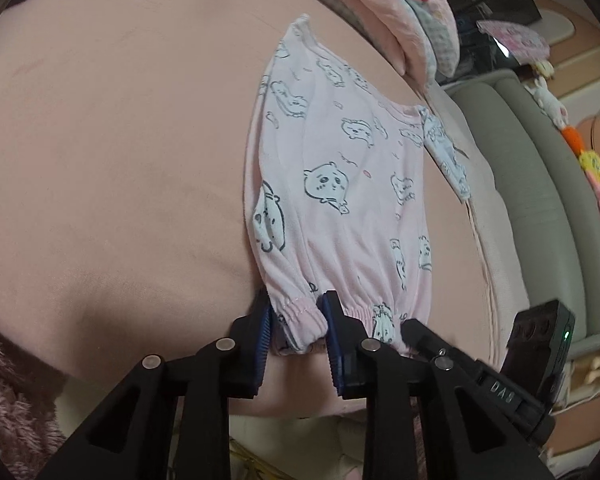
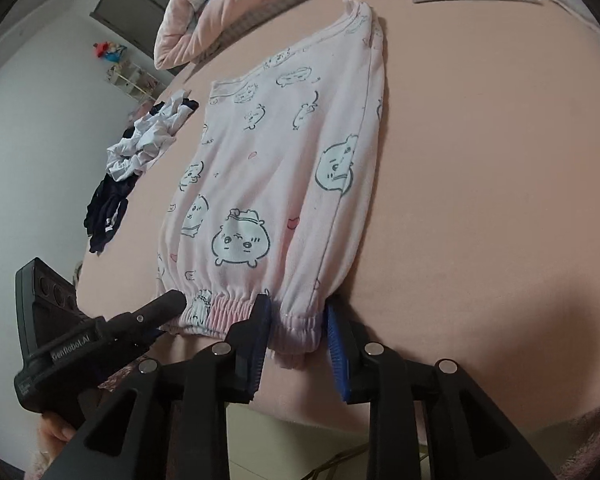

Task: Fold clothes
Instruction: 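Grasp the garment's elastic hem with both tools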

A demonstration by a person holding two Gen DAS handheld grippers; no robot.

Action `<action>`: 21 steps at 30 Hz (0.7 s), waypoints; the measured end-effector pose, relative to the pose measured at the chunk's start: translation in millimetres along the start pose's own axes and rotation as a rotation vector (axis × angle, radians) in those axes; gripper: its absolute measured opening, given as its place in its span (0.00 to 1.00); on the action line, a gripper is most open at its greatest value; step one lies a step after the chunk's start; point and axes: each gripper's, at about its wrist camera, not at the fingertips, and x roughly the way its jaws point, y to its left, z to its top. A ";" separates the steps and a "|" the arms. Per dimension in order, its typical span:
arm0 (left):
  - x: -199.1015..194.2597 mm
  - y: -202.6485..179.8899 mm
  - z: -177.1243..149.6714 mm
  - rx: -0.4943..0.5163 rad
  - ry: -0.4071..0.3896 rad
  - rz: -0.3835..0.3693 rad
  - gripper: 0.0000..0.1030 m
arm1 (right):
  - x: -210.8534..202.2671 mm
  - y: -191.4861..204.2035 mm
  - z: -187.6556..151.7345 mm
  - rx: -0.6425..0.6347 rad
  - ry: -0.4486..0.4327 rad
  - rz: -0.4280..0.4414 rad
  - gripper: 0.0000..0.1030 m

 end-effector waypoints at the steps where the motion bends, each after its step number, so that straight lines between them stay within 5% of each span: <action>1: -4.9 -3.0 0.1 0.004 -0.004 -0.003 0.16 | -4.0 1.9 1.8 -0.005 0.003 -0.001 0.17; 7: -20.5 -19.0 -1.7 0.040 0.009 -0.013 0.15 | -49.6 21.8 7.9 -0.036 -0.081 0.034 0.13; 12: 4.7 -7.8 -11.7 0.025 0.094 0.028 0.19 | -21.7 2.1 -9.2 -0.005 0.056 -0.066 0.14; 15: -3.9 2.1 -4.2 -0.041 0.092 -0.013 0.22 | -24.4 -13.7 -10.3 0.055 0.056 -0.008 0.18; 21: -28.9 4.3 3.0 0.004 -0.031 -0.009 0.23 | -63.4 1.0 -3.6 -0.057 -0.147 -0.102 0.21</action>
